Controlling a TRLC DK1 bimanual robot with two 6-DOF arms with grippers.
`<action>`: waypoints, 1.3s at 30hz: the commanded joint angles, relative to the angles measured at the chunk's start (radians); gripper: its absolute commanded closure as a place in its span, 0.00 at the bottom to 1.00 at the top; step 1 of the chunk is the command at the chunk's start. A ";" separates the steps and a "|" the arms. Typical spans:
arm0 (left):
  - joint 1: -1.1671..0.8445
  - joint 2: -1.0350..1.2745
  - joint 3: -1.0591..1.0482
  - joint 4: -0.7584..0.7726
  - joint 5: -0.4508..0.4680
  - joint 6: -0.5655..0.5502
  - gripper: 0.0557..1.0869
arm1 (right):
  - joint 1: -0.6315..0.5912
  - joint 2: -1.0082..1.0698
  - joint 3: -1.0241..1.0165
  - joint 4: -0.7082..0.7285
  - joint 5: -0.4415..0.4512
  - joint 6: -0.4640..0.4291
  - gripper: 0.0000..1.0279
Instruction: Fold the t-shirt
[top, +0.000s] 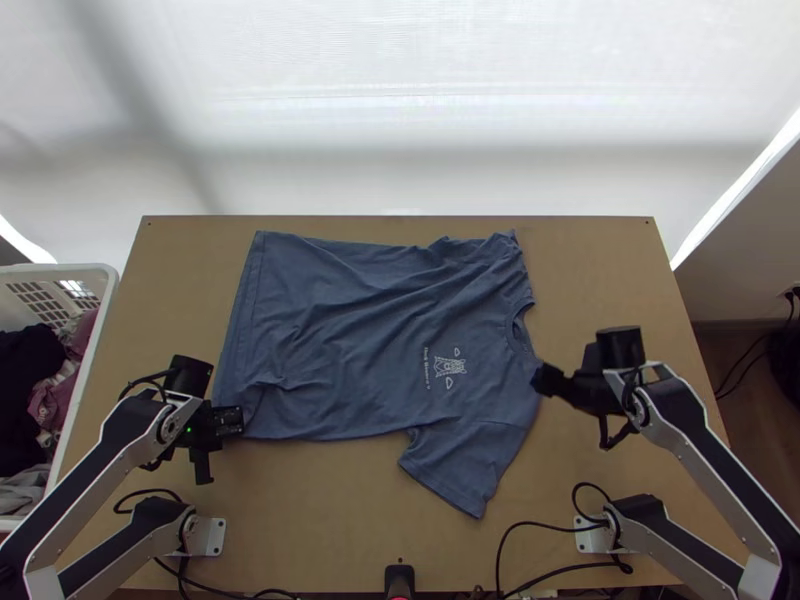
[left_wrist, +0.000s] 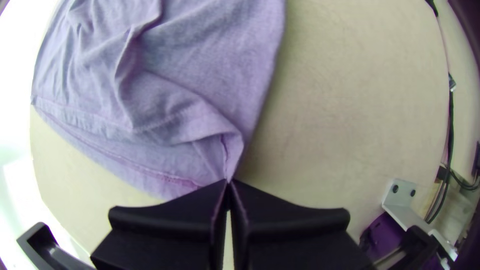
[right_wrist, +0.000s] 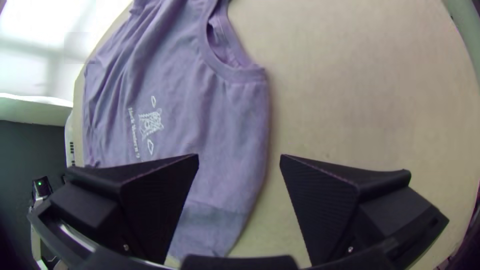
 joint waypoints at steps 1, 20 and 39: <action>0.009 0.004 0.038 -0.001 0.009 -0.019 0.96 | -0.007 0.021 -0.016 -0.047 -0.034 0.020 0.25; 0.014 0.004 0.065 -0.018 0.009 -0.048 0.96 | 0.088 0.260 -0.017 -0.118 -0.136 0.018 0.46; 0.098 0.118 0.338 -0.009 0.193 -0.429 0.96 | 0.088 0.192 0.117 0.008 -0.091 -0.005 0.97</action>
